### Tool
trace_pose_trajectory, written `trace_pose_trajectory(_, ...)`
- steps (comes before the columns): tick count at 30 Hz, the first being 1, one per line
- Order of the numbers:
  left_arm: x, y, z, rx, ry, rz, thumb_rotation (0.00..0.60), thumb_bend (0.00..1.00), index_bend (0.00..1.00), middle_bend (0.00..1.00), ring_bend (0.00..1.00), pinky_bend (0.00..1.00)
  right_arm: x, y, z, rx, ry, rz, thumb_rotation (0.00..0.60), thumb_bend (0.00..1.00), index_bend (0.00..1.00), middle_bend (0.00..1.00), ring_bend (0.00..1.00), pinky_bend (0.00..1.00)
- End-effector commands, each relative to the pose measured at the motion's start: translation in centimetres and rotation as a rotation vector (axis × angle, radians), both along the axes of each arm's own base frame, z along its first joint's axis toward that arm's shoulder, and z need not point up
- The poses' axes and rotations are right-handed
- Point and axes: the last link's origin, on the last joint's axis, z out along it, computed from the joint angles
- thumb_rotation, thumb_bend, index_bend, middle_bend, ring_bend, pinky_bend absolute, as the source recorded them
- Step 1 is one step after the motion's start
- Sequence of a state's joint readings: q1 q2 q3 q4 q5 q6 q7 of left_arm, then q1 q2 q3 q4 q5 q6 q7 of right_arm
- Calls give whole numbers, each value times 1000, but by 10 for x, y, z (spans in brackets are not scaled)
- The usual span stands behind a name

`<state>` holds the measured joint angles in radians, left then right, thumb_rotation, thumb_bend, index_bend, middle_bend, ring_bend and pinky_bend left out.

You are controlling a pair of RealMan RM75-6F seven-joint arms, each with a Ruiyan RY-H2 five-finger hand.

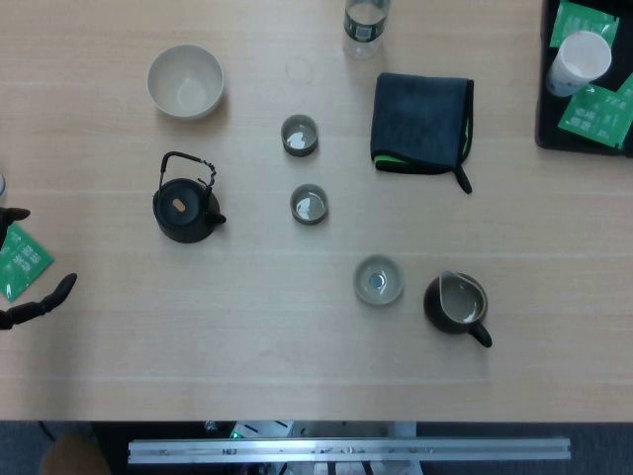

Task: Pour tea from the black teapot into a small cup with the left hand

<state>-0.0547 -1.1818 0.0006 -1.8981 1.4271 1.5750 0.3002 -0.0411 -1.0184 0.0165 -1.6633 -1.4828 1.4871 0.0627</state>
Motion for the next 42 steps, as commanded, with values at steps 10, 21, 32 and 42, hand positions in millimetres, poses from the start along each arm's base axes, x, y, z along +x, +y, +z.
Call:
trace_pose_trajectory(10,3,-1,1,7,-6,-5,315,128,257,285,225,96,13,-13,-7,77,0,90,600,0,171,158,38,29)
trace_pose_trajectory(21,21,17,-4,-65,-11,-124,315,128,257,284,225,96,28,-18,-13,167,-34,190,600,0,170,158,38,29)
trace_pose_trajectory(32,46,67,-23,-243,-4,-309,307,128,255,278,216,96,36,-15,-16,192,-41,229,600,0,170,158,38,29)
trace_pose_trajectory(42,65,127,-48,-408,62,-340,194,128,231,260,190,96,33,-9,-15,182,-40,211,600,0,170,158,38,29)
